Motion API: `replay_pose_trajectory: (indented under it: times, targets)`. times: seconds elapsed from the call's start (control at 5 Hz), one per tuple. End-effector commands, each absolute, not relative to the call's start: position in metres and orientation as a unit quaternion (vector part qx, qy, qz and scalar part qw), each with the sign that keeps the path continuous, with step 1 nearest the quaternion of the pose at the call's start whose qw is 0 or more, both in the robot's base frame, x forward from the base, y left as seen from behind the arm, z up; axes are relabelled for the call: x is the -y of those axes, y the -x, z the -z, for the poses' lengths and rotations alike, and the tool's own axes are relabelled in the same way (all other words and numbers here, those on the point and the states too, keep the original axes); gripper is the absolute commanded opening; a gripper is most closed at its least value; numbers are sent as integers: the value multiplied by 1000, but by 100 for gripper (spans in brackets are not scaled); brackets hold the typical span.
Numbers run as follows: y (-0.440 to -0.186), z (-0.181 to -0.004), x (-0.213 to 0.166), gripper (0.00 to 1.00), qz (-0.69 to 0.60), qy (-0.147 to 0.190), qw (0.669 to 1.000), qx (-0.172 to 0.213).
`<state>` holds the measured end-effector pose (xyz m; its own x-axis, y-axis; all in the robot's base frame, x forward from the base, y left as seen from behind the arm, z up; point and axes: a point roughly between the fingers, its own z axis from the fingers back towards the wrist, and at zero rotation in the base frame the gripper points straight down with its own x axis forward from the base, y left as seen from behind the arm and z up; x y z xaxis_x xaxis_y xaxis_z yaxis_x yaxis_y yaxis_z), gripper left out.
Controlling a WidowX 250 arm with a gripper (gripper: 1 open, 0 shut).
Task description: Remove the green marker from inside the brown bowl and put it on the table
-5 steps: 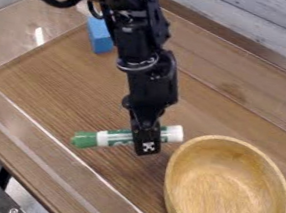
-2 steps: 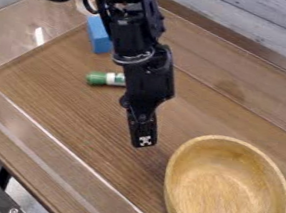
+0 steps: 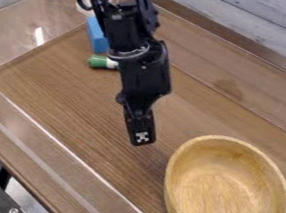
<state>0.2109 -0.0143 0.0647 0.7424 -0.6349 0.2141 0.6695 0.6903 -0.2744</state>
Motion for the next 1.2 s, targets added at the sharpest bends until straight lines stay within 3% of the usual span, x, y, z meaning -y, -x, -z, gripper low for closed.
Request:
replay_pose_trajectory:
  times: [0.0,1.0]
  targets:
    - [-217,-79,12,100,352,165,918,77]
    - [-225,-83,4,100,373,163,909,90]
